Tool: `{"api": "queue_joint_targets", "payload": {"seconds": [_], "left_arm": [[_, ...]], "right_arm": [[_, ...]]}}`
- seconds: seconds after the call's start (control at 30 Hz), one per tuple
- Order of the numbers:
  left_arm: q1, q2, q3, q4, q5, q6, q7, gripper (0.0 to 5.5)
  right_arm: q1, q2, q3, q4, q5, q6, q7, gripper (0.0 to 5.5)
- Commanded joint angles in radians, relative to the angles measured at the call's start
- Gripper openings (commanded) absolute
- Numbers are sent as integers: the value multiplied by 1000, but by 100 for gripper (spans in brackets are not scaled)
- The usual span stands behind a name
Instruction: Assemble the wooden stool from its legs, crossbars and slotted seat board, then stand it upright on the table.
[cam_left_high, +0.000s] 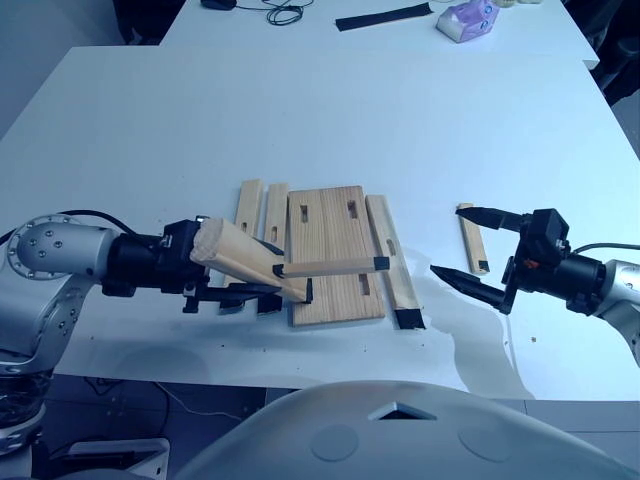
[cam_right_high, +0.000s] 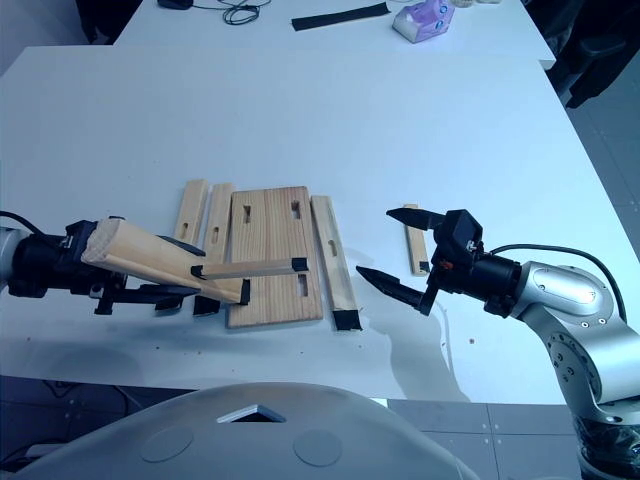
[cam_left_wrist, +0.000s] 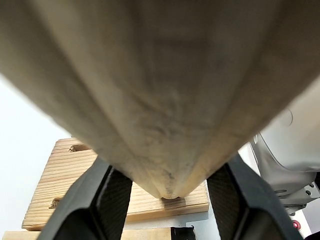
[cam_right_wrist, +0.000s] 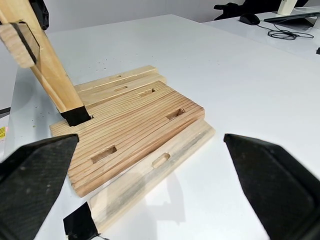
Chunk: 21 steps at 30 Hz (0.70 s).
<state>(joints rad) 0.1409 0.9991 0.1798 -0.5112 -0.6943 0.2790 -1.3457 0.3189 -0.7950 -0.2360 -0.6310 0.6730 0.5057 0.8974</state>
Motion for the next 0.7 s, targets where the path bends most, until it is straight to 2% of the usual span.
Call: {"api": "queue_joint_targets", "payload": {"seconds": [0.03, 0.43, 0.7], "left_arm": [[23, 3, -42, 21, 107, -12, 39, 208], [-8, 12, -78, 52, 168, -26, 97, 208], [-15, -5, -167, 81, 248, -62, 118, 208]], "right_arm": [[-6, -4, 0, -12, -7, -8, 3, 537], [-16, -7, 7, 5, -27, -17, 14, 537], [-51, -13, 36, 19, -41, -23, 26, 537]]}}
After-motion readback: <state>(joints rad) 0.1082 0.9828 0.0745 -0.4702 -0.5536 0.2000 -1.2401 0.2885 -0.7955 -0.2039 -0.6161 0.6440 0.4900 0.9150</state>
